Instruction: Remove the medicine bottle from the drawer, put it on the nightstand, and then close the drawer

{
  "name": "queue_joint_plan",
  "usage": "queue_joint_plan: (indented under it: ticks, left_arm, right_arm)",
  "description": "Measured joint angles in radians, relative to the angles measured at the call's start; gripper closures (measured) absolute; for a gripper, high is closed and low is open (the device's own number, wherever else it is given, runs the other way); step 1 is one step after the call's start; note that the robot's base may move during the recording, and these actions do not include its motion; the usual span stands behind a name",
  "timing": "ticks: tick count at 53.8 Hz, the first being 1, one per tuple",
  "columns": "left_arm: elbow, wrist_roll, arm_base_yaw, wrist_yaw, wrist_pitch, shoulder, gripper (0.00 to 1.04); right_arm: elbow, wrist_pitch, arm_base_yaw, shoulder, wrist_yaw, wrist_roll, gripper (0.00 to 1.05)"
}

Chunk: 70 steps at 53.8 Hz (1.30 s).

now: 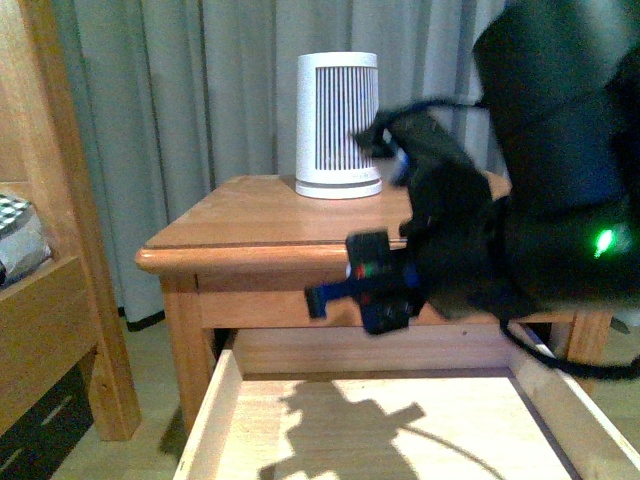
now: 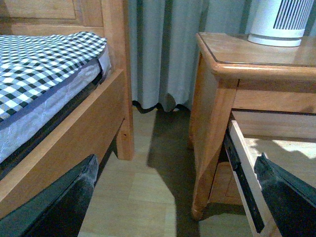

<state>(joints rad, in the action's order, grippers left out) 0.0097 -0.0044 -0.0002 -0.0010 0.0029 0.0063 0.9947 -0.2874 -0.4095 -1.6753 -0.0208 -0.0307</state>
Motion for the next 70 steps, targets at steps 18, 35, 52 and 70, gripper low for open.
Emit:
queue_joint_plan:
  ticks: [18, 35, 52, 70]
  left_arm:
    - [0.000, 0.000, 0.000, 0.000, 0.000, 0.000, 0.07]
    - [0.000, 0.000, 0.000, 0.000, 0.000, 0.000, 0.07]
    - [0.000, 0.000, 0.000, 0.000, 0.000, 0.000, 0.07]
    - [0.000, 0.000, 0.000, 0.000, 0.000, 0.000, 0.07]
  right_arm:
    - [0.354, 0.093, 0.106, -0.045, 0.024, 0.074, 0.74]
    - [0.647, 0.166, 0.150, -0.366, 0.108, 0.143, 0.69]
    - [0.582, 0.129, 0.137, -0.211, 0.033, 0.029, 0.13]
    - [-0.050, 0.202, 0.099, 0.434, -0.196, -0.136, 0.27]
